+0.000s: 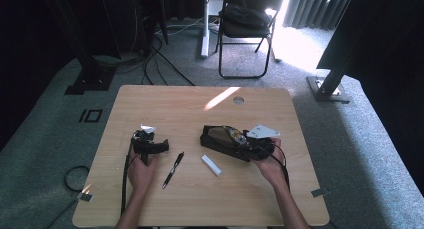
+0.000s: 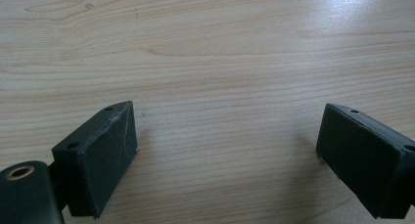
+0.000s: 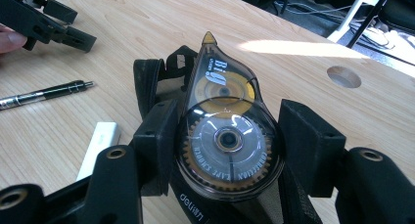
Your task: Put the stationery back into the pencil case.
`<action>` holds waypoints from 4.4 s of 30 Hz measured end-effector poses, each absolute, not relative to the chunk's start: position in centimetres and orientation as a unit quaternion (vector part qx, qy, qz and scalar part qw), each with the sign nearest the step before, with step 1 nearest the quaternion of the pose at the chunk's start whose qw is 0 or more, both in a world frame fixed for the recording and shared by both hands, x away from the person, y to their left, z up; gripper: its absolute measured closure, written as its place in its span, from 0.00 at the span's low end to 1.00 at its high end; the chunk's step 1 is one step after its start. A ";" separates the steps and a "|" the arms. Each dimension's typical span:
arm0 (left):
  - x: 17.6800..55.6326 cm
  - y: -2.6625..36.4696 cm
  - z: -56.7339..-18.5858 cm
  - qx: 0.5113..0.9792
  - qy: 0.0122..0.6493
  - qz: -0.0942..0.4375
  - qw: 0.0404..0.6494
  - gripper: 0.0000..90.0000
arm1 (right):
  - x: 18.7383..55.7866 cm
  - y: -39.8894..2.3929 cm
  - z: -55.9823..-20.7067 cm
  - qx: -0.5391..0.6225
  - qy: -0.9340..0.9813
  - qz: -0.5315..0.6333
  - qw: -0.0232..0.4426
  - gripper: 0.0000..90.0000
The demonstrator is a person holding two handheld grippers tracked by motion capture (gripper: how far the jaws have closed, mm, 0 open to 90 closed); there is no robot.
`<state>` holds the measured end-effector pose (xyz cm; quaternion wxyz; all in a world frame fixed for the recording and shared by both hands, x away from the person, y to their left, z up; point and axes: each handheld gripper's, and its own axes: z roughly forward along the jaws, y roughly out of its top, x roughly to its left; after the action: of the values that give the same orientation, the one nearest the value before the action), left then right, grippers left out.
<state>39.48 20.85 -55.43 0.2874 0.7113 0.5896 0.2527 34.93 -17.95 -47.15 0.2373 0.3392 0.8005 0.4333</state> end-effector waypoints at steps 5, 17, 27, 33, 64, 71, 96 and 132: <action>39.5 20.9 -55.4 0.711 0.590 0.253 0.287 0.09 | 35.1 -17.9 -47.3 0.341 0.801 0.432 0.236 0.46; 39.5 20.9 -55.4 0.711 0.590 0.253 0.287 0.09 | 35.6 -17.9 -47.5 0.343 0.802 0.430 0.232 0.46; 39.5 20.9 -55.4 0.711 0.590 0.253 0.287 0.09 | 36.1 -17.7 -47.9 0.343 0.806 0.425 0.229 0.46; 39.5 20.9 -55.4 0.711 0.590 0.253 0.287 0.09 | 36.3 -17.7 -48.1 0.345 0.807 0.423 0.226 0.46; 39.5 20.9 -55.4 0.711 0.590 0.253 0.287 0.09 | 37.8 -16.2 -49.2 0.341 0.826 0.400 0.204 0.46; 39.5 20.9 -55.4 0.711 0.590 0.253 0.287 0.09 | 38.2 -15.7 -49.2 0.342 0.831 0.392 0.196 0.46; 39.5 20.8 -55.4 0.712 0.589 0.252 0.287 0.09 | 39.5 -15.5 -48.8 0.363 0.834 0.380 0.167 0.44; 39.5 20.8 -55.4 0.711 0.589 0.252 0.288 0.09 | 35.2 -13.2 -46.4 0.315 0.818 0.436 0.206 0.68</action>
<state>39.48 20.79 -55.42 0.2878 0.7114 0.5895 0.2521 35.18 -13.19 -46.40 0.2056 0.3145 0.8180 0.4355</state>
